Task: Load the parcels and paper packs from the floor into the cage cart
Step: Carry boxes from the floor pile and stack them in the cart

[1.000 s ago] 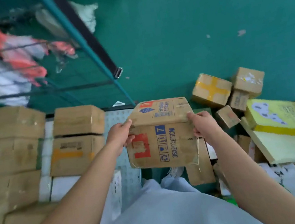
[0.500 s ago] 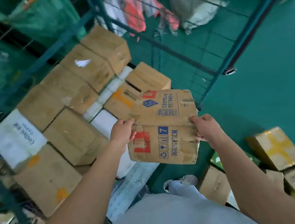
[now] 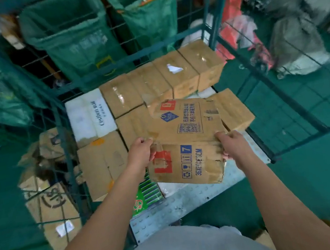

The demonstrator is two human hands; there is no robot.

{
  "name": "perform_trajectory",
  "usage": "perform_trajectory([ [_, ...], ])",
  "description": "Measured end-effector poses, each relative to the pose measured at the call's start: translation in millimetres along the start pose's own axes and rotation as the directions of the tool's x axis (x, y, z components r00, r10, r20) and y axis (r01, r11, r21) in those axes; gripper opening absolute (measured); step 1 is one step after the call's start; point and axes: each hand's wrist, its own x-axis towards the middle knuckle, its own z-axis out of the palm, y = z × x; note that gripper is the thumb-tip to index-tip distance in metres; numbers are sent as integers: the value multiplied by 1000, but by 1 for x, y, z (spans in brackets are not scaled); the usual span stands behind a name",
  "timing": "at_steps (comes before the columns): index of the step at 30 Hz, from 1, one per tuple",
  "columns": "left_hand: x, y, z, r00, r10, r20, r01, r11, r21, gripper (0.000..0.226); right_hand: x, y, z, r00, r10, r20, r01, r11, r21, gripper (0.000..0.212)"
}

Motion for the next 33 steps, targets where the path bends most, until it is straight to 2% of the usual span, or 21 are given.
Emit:
perform_trajectory([
  [4, 4, -11, -53, 996, 4, -84, -12, 995, -94, 12, -12, -28, 49, 994, -80, 70, 83, 996, -41, 46],
  [8, 5, -19, -88, 986, 2, -170, -21, 994, -108, 15, -15, -47, 82, 981, -137, 140, 154, 980, -122, 51],
  [12, 10, -23, -114, 966, -18, -259, -22, 988, -152, 14, -11, -72, 112, 969, -143, 203, 182, 965, -189, 40],
  [21, 21, -25, -146, 882, -108, -458, -4, 972, -236, 11, 20, -114, 179, 885, -117, 450, 179, 979, -97, 26],
  [24, 40, -28, -157, 852, -155, -500, 3, 957, -291, 15, 30, -124, 208, 873, -116, 473, 179, 980, -90, 20],
  [26, 56, -28, -167, 839, -174, -516, -2, 947, -322, 9, 36, -132, 229, 869, -153, 470, 212, 974, -74, 17],
  [30, 101, -33, -195, 823, -171, -541, -5, 951, -309, 13, 47, -148, 271, 862, -197, 467, 274, 957, -100, 18],
  [33, 159, -63, -225, 838, -166, -520, -7, 949, -315, 34, 64, -157, 301, 857, -238, 456, 344, 924, -164, 19],
])
